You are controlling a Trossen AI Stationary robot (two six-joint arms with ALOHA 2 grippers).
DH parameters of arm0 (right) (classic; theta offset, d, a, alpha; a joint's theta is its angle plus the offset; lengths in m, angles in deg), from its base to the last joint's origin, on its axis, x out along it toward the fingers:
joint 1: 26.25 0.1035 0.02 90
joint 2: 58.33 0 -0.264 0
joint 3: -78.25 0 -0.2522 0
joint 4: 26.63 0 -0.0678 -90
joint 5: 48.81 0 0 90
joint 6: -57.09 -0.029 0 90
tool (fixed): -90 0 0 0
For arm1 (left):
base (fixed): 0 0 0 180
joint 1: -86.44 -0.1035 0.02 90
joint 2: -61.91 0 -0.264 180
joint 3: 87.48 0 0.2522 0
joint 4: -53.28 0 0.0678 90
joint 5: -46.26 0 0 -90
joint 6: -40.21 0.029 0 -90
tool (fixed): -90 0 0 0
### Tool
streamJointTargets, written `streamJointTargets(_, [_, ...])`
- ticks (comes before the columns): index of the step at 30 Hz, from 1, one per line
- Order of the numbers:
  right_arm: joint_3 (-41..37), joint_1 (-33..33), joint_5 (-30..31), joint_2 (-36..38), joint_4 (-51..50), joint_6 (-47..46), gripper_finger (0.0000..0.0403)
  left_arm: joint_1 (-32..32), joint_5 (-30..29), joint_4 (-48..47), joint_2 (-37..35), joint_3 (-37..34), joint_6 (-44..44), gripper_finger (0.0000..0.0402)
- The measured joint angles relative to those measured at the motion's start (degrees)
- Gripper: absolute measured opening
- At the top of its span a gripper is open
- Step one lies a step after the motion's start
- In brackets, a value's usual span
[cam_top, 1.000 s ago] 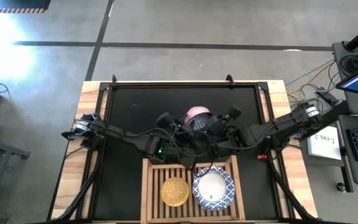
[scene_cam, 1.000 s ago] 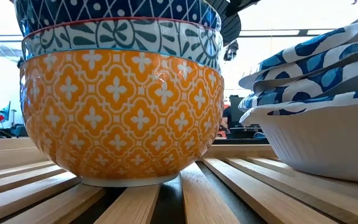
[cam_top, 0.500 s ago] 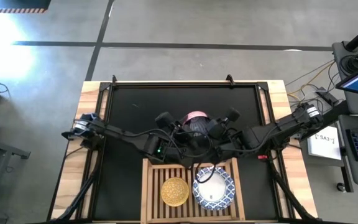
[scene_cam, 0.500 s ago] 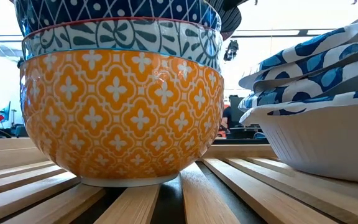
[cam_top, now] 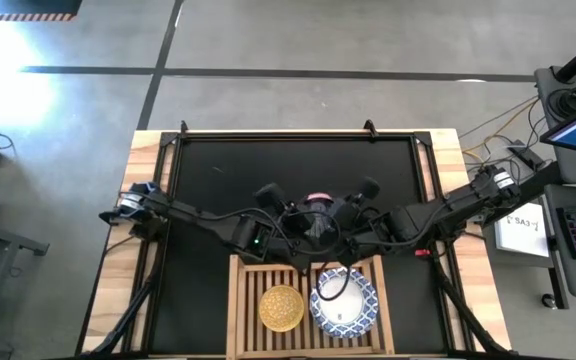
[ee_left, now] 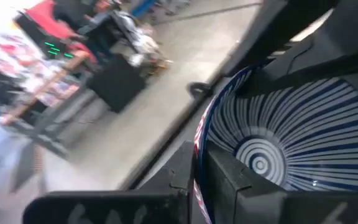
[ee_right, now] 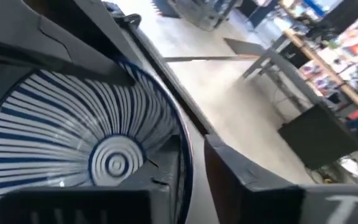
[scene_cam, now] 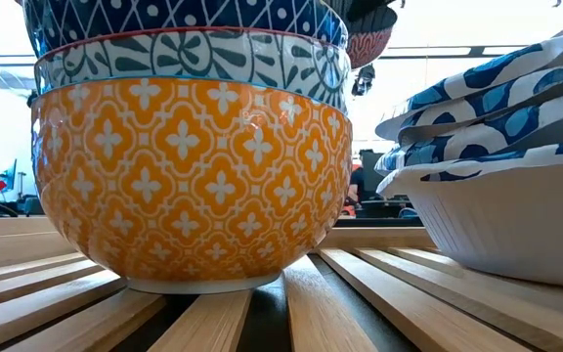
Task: Place and stack bowls onto a shelf
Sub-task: Stack the blue line patterned bowl on top of the yellow patterned bowl on the shelf
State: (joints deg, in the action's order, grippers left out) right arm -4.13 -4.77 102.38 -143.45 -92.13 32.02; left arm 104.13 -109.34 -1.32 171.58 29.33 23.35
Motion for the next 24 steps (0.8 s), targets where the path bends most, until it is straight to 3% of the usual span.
streamJointTargets(17, [0.3,-0.1,-11.6,4.2,1.0,1.9,0.0155,-0.2,17.8,-5.5,0.4,-0.2,-7.7,0.0004])
streamJointTargets(24, [0.2,-0.2,-25.6,9.2,0.6,2.0,0.0168,-0.2,25.8,-8.8,0.3,-0.1,-11.2,0.0004])
